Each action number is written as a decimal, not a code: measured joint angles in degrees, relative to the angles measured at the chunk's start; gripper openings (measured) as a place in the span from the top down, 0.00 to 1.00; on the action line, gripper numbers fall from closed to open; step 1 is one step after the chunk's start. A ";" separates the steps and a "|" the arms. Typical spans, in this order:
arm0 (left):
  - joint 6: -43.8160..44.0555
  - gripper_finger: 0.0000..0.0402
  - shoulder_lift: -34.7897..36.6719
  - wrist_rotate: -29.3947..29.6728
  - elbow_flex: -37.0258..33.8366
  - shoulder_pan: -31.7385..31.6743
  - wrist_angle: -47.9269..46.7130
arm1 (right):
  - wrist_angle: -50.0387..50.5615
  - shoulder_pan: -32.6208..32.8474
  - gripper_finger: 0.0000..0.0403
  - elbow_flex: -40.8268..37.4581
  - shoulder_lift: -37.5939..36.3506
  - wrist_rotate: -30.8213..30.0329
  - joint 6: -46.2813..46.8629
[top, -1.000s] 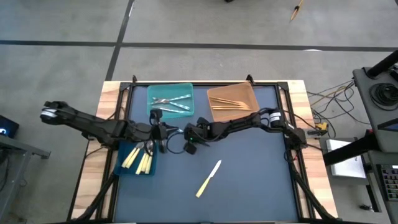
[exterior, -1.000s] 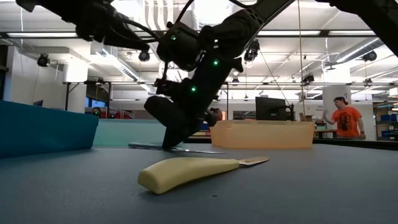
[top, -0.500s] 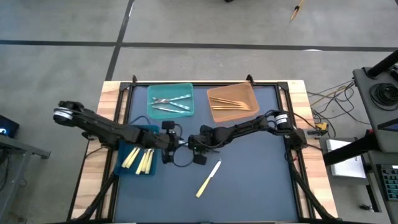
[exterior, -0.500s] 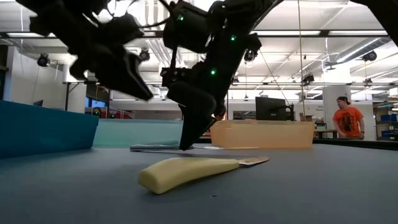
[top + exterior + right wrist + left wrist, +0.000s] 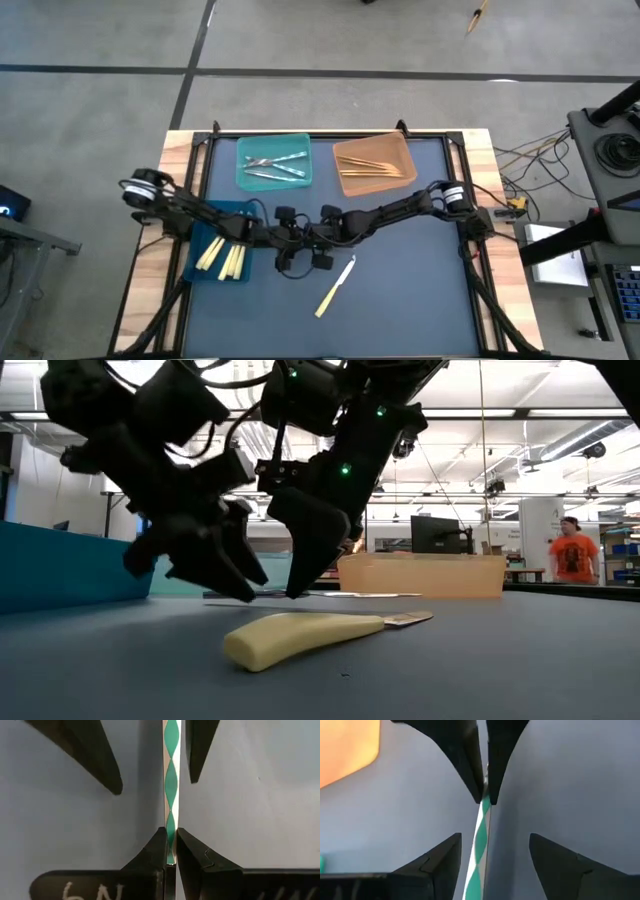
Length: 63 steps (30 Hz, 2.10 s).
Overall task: Sort silverware by color (type)
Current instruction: Put the white knife into the light blue bin
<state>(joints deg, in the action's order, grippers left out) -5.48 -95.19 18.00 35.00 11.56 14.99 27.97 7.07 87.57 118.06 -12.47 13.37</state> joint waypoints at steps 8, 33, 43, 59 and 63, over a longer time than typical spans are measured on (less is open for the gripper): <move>0.82 0.50 -4.19 2.78 -0.02 -0.39 4.28 | 0.46 0.02 0.96 0.00 -0.09 0.02 -0.69; 0.72 0.57 -4.62 4.09 -1.04 -0.86 6.43 | -2.12 -0.09 0.96 -0.11 -0.11 -0.04 -0.25; 0.47 0.63 -4.65 3.53 -3.67 -0.97 10.92 | -9.42 -0.20 0.96 0.57 -0.74 1.47 2.25; 0.97 0.99 -4.09 3.13 -3.78 -0.73 10.32 | -10.42 -0.33 0.92 0.50 -0.44 2.33 -0.53; 1.57 1.00 -3.06 3.95 -3.51 -0.39 8.97 | -9.66 -0.27 0.83 0.48 -0.58 1.50 -0.79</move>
<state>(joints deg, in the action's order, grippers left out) -3.91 -98.25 21.95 31.49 11.17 23.95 18.31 6.81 88.05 117.48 -10.96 12.57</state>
